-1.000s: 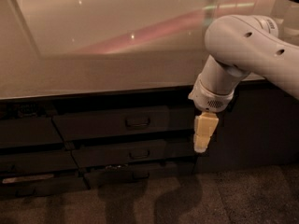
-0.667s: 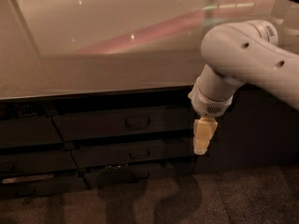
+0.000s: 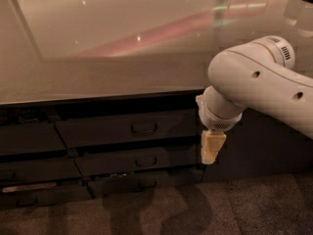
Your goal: Open top drawer
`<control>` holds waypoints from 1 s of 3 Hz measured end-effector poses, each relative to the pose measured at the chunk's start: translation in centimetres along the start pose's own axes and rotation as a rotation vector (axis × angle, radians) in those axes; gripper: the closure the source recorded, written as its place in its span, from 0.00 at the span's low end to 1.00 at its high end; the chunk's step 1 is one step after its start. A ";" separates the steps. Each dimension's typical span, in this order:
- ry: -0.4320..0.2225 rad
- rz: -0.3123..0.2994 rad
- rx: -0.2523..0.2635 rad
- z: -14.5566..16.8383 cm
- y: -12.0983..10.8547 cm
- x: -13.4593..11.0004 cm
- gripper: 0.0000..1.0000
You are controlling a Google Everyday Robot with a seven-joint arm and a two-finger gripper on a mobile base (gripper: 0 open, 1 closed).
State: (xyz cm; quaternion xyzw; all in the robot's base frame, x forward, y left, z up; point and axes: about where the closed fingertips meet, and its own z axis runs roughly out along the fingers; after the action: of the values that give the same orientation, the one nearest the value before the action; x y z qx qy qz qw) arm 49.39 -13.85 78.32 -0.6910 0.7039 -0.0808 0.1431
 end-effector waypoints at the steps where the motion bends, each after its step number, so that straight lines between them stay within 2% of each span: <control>1: 0.000 0.000 0.000 0.0 0.0 0.0 0.00; 2: -0.063 -0.018 -0.013 0.0 0.0 -0.1 0.00; 3: -0.223 -0.011 -0.032 0.2 -0.4 0.1 0.00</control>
Offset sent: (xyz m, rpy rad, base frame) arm -0.0005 0.0022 0.0011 0.1684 0.0319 0.1158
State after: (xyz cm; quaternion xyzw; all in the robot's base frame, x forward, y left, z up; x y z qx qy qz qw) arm 49.85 -13.93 78.28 -0.7016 0.6811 0.0071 0.2092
